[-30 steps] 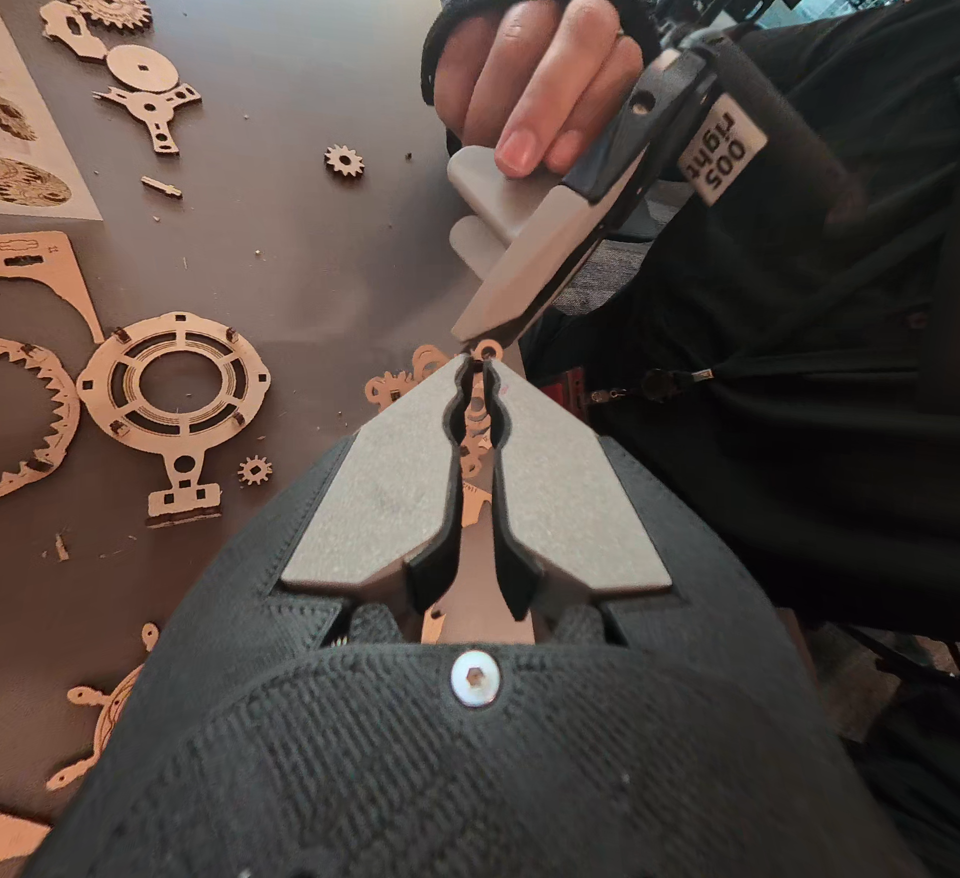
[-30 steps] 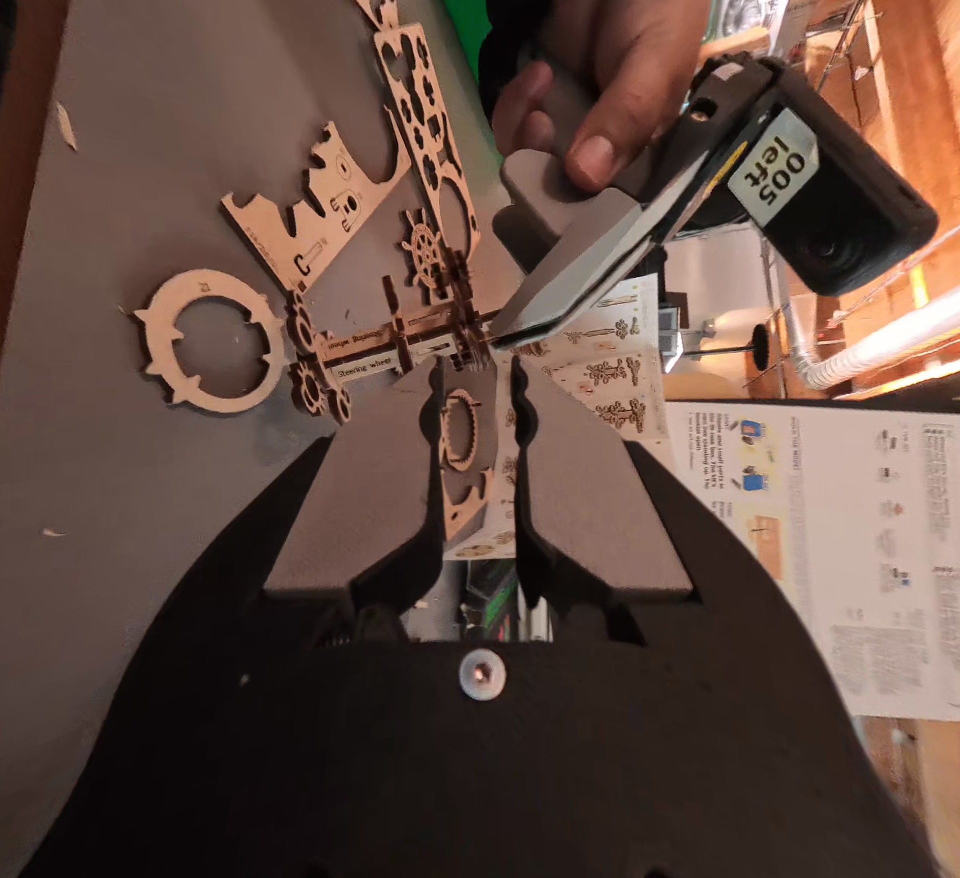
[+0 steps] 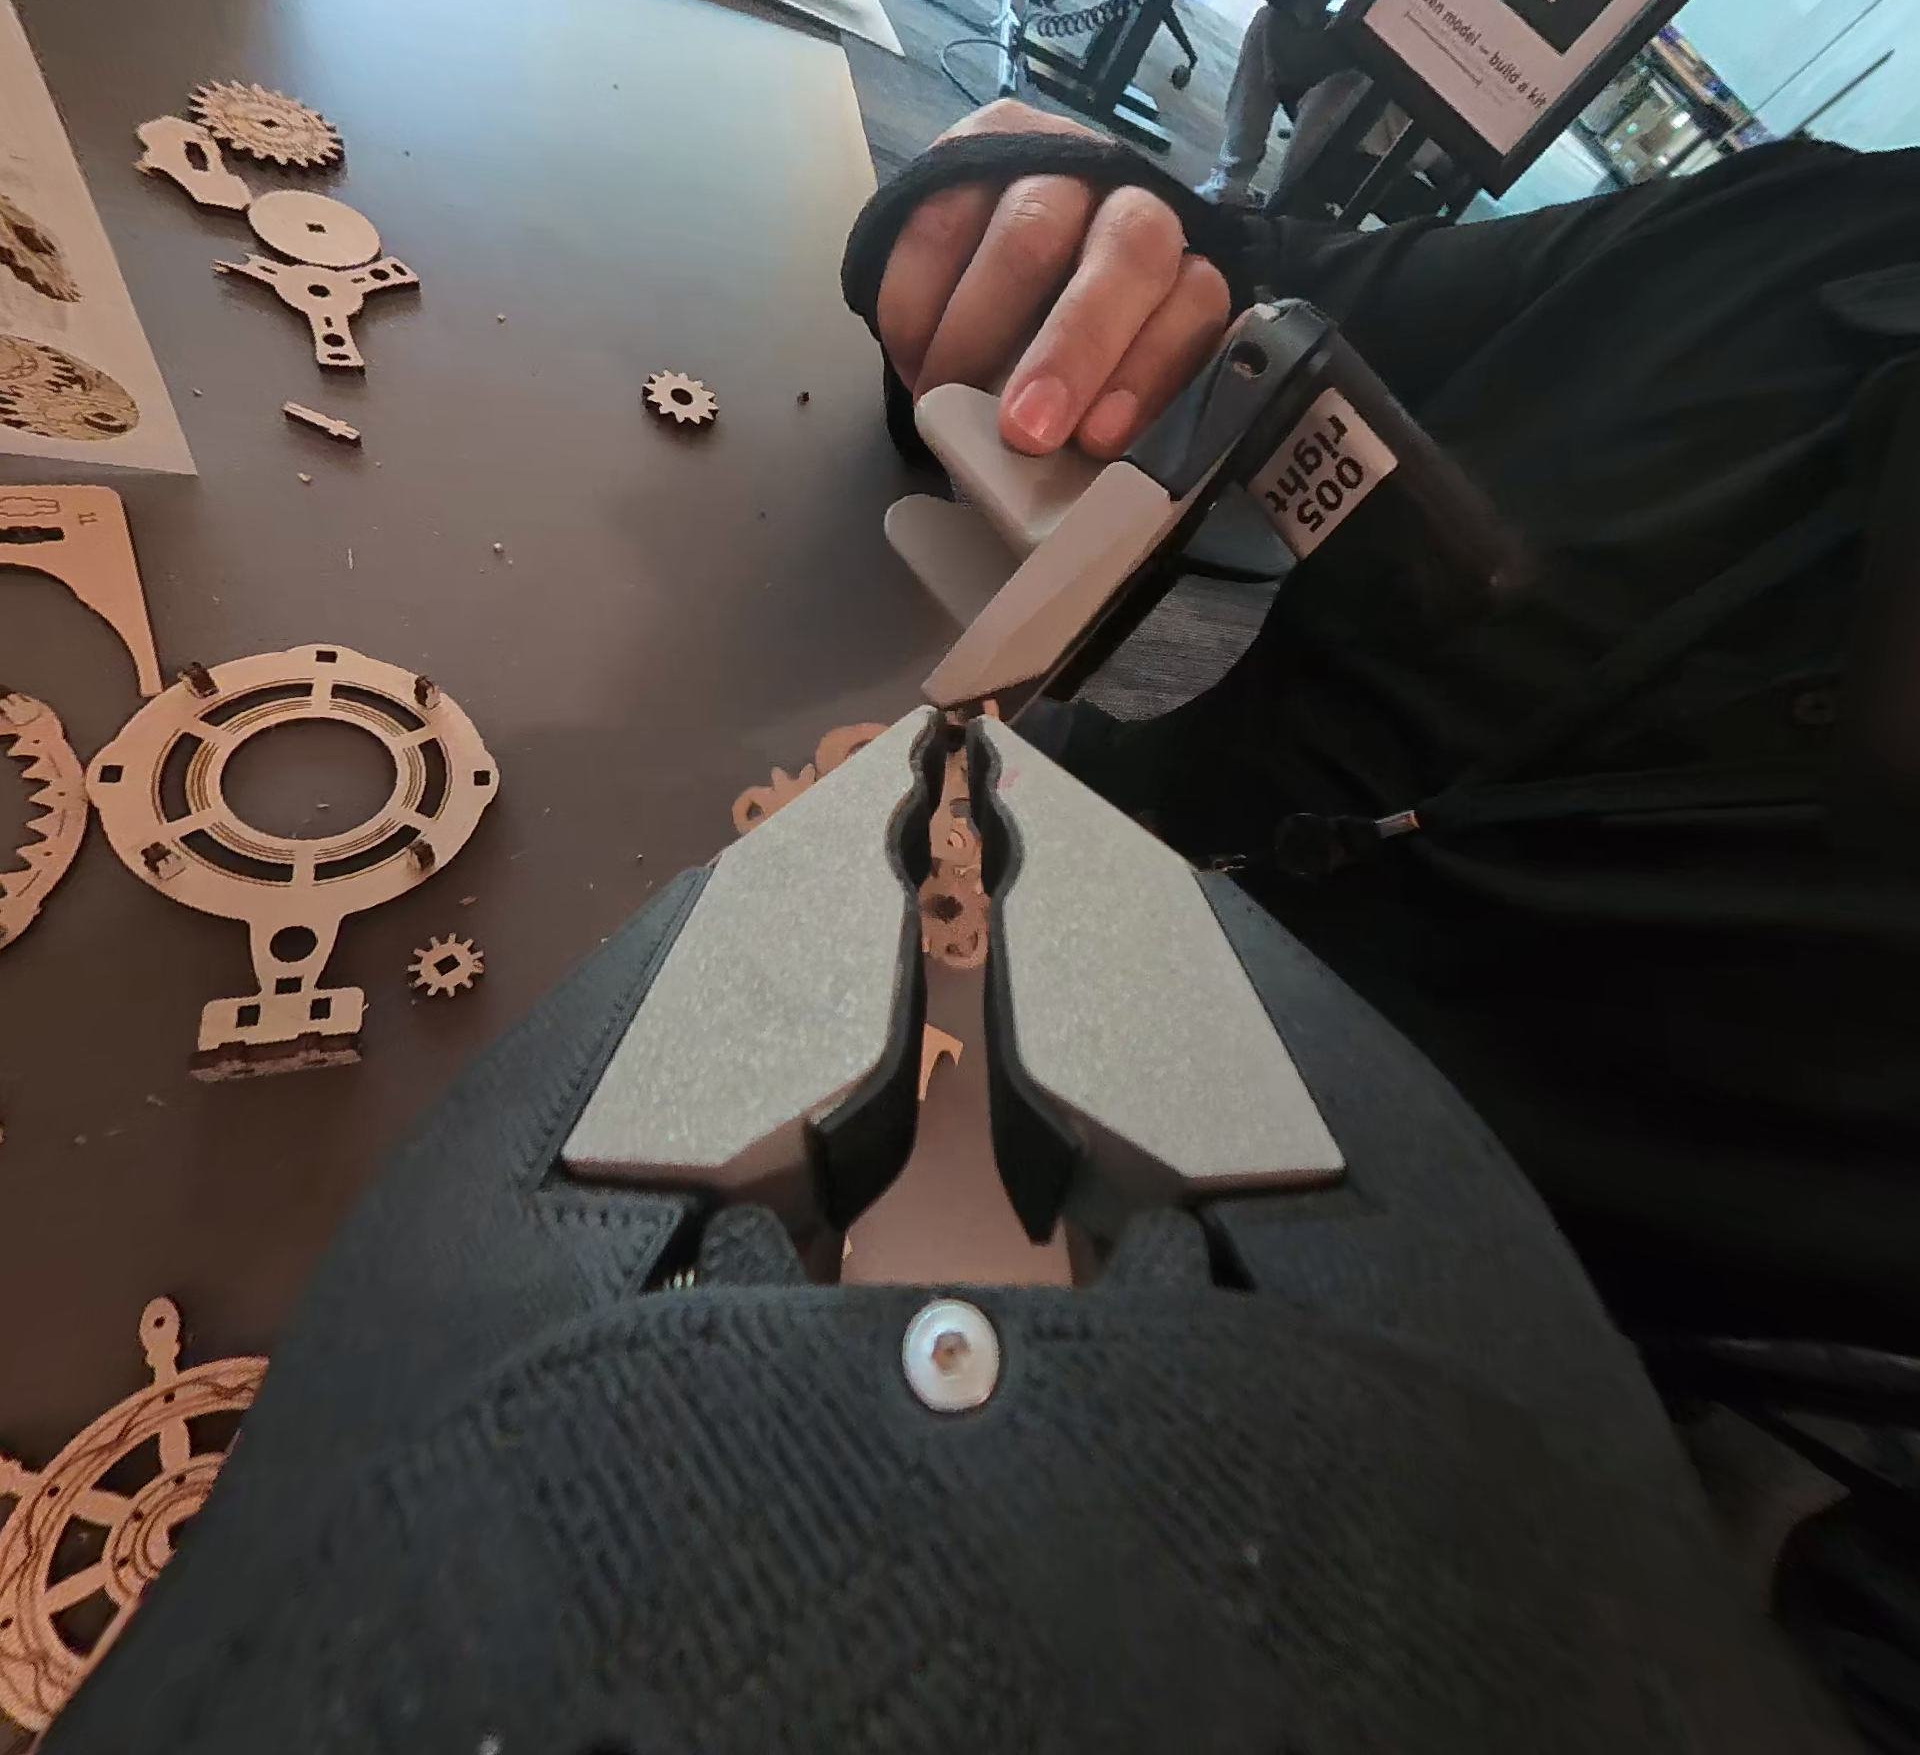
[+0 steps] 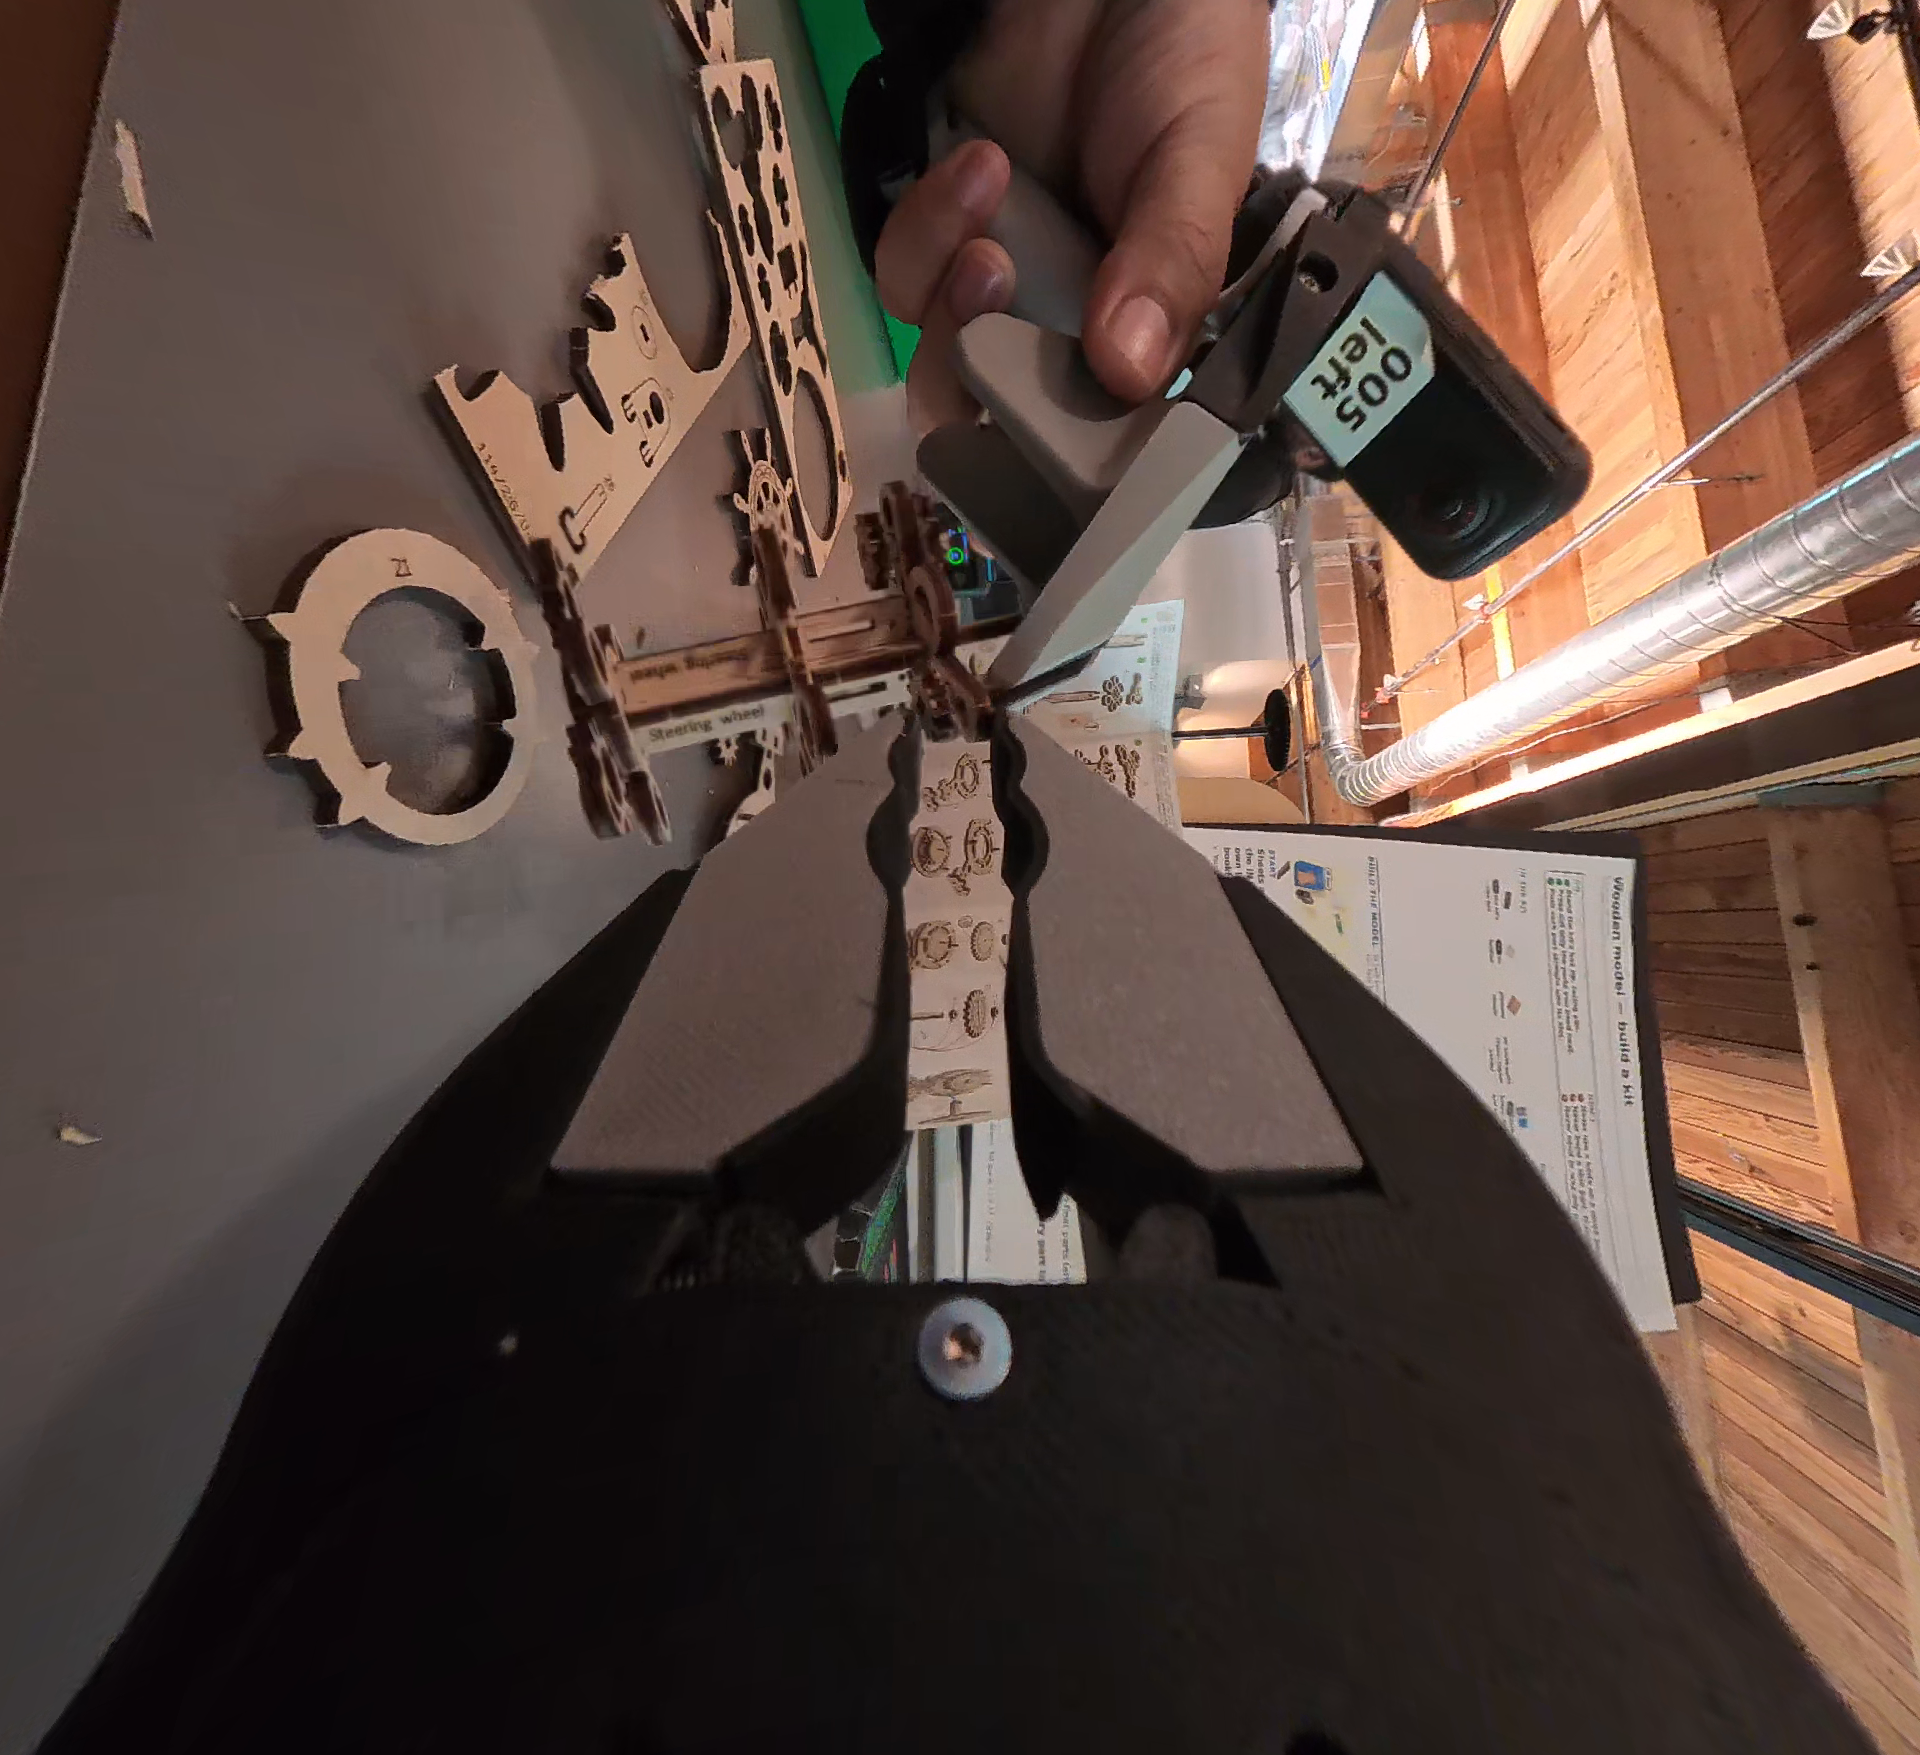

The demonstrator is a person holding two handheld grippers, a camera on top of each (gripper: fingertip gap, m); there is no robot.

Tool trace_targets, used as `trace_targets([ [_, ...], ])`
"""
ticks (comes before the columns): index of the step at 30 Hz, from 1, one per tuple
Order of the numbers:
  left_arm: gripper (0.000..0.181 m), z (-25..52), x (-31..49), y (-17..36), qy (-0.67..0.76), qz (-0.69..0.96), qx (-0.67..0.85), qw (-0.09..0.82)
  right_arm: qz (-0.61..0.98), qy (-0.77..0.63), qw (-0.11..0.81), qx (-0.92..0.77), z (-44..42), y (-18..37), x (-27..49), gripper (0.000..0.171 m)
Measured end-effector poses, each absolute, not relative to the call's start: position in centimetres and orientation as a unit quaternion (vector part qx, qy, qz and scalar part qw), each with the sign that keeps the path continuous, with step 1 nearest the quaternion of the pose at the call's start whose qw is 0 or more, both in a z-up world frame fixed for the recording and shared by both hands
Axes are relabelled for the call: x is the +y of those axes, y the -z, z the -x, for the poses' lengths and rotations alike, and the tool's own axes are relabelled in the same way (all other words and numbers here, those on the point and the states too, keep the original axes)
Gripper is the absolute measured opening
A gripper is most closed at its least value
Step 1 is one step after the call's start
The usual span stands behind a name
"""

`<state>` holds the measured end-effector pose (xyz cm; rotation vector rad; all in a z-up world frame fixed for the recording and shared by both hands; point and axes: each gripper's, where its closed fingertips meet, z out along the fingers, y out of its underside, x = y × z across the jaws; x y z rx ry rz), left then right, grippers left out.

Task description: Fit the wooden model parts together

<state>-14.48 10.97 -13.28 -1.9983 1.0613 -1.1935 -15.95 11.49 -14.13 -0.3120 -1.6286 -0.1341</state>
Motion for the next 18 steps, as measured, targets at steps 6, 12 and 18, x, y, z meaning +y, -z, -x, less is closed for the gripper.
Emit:
trace_targets([
  [6, 0.0, 14.7, 10.7, 13.4, 0.43, 0.754, 0.392, 0.305, 0.125, 0.07, 0.68, -0.719, 16.1, 14.3, 11.3, 0.008],
  [12, 0.008, 16.4, 10.8, 13.1, 0.396, 0.771, 0.356, 0.348, 0.126, 0.076, 0.685, -0.713, 16.3, 14.6, 11.4, 0.006],
  [18, 0.013, 16.0, 10.6, 14.4, 0.309, 0.788, 0.377, 0.375, 0.13, 0.074, 0.686, -0.712, 16.7, 14.8, 11.4, 0.006],
])
